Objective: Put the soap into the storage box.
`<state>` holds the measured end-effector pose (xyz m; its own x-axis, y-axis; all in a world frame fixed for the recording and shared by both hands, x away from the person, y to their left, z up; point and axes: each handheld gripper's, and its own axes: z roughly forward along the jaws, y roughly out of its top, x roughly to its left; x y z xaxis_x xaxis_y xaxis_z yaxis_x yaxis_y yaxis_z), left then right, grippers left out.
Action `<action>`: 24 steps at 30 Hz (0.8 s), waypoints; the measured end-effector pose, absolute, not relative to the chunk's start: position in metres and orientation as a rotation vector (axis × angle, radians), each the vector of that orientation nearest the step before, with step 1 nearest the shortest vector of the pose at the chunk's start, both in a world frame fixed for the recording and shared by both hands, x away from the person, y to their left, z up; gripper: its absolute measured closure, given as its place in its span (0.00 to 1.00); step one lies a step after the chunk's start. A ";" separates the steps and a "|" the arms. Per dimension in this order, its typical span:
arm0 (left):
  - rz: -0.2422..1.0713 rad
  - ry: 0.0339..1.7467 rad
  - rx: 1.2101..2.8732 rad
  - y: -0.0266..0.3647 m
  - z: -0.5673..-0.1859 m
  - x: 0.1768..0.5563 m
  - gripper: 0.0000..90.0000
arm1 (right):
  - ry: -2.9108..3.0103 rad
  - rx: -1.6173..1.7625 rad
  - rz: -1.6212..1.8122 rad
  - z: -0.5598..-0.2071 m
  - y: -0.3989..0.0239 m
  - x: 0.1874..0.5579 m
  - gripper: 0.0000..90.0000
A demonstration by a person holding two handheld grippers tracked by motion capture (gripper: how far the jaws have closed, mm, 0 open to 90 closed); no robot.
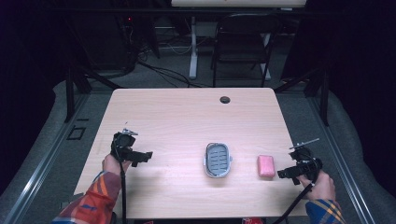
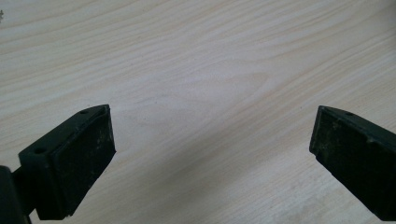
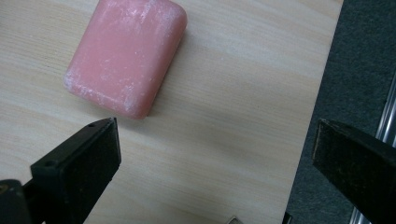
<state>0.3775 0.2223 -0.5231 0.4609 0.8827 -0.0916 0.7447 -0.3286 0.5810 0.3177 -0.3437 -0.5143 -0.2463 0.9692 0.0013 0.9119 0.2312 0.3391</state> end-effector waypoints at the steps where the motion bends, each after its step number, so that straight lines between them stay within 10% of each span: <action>1: 0.324 1.350 2.157 0.222 -0.523 0.377 0.00 | 2.291 1.792 0.404 -0.515 -0.344 0.318 0.01; 24: 0.325 1.341 2.154 0.222 -0.522 0.375 0.00 | 2.319 1.799 0.447 -0.503 -0.326 0.320 0.00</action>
<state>0.3755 0.2224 -0.5216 0.4660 0.8800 -0.0923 0.7398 -0.3303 0.5862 0.3198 -0.3256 -0.5033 -0.2563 0.9655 0.0468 0.9137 0.2262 0.3377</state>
